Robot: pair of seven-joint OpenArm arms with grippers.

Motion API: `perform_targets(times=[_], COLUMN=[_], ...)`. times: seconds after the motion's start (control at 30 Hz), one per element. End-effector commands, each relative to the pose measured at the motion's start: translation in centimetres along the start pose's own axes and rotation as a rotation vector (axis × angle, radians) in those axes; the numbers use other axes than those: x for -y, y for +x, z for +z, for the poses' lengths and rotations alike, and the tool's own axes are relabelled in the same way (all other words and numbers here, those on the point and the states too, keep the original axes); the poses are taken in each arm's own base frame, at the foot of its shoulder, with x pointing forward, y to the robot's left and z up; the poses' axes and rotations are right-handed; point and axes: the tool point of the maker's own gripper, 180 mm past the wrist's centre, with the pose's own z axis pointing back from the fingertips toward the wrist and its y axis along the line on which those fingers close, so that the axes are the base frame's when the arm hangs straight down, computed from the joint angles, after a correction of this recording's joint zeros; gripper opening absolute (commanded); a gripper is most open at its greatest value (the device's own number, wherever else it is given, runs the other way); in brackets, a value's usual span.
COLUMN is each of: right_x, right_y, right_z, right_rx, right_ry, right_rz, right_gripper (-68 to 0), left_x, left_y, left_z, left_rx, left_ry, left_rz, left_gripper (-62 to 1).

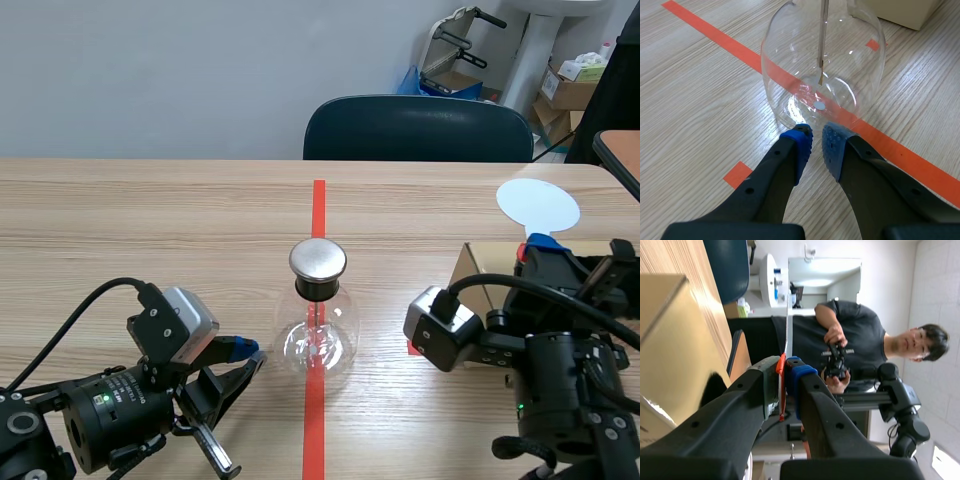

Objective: Do the electroscope experiment

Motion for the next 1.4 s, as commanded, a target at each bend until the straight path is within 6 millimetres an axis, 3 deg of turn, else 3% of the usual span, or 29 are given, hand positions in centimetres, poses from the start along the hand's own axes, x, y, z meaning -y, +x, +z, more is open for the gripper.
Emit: perform_targets(times=[0.0,0.33,0.77,1.0,1.37], right_x=[1.3,1.3,1.1,1.1,1.1], right_y=[0.2,5.3,11.3,13.0,13.1], right_z=[-0.6,0.3,3.6,5.3,5.4], right_rx=[0.030,0.318,0.700,0.830,0.840], right_ry=[-0.045,-0.045,-0.044,-0.043,-0.043], right_rz=[-0.001,0.006,0.015,0.017,0.018], right_gripper=[-66.5,-66.5,-66.5,-66.5,-66.5], left_x=[0.3,0.3,0.3,0.4,0.3], left_y=[1.0,1.1,1.1,1.1,1.0], left_z=[-0.4,-0.4,-0.4,-0.4,-0.4], left_rx=[0.033,0.035,0.035,0.035,0.032], left_ry=[-0.009,-0.010,-0.009,-0.010,-0.010], left_rz=[0.001,0.003,0.003,0.003,0.003], left_gripper=[-50.9,-50.9,-50.9,-50.9,-50.9])
